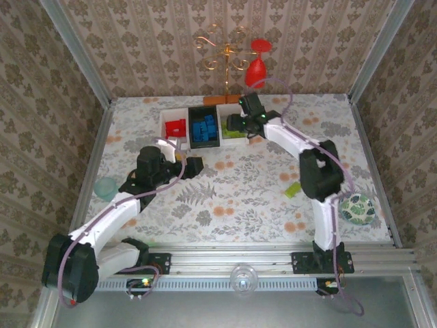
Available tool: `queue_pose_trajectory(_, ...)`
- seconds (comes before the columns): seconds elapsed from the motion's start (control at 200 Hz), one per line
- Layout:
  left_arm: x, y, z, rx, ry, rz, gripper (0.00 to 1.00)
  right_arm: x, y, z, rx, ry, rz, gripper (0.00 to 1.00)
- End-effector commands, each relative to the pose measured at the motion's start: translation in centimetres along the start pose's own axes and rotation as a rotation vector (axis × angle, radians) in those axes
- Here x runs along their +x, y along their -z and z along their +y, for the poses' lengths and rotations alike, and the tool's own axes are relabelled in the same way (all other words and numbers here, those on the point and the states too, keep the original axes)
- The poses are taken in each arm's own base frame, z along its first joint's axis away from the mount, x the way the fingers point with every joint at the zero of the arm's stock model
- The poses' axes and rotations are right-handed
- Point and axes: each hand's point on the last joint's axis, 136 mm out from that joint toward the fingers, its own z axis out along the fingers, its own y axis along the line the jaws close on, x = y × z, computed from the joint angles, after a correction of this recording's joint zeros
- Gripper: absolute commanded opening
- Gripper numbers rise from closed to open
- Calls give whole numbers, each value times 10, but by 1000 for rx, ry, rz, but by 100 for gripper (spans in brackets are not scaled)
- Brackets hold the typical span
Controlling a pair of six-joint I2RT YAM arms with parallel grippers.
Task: Sort the legos into containers by color
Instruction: Place the lego in the container, then pick up the lego from the middle-right of the table.
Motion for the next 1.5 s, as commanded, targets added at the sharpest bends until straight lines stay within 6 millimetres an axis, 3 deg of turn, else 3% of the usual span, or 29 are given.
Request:
queue_pose_trajectory(0.0, -4, -6, -34, 118, -62, 12, 91, 16, 58, -23, 66, 32, -50, 66)
queue_pose_trajectory(0.17, 7, -19, -67, 220, -136, 62, 91, 108, 110, -98, 301, 6, 56, 71)
queue_pose_trajectory(0.33, 16, -25, -86, 285, -175, 82, 91, 182, 150, -147, 430, -72, 143, 76)
queue_pose_trajectory(0.505, 17, -29, -86, 281, -170, 83, 91, 223, 161, -169, 475, -165, 169, 79)
queue_pose_trajectory(0.575, 19, -30, -84, 272, -164, 90, 91, 232, 153, -169, 448, -203, 182, 80)
queue_pose_trajectory(0.83, 19, -29, -79, 239, -158, 90, 91, 225, 121, -167, 413, -251, 172, 77)
queue_pose_trajectory(1.04, 19, -27, -71, 196, -159, 92, 91, 220, 103, -164, 392, -260, 172, 68)
queue_pose_trajectory(1.495, 14, -21, -65, 171, -158, 78, 91, 207, 86, -164, 409, -197, 193, 35)
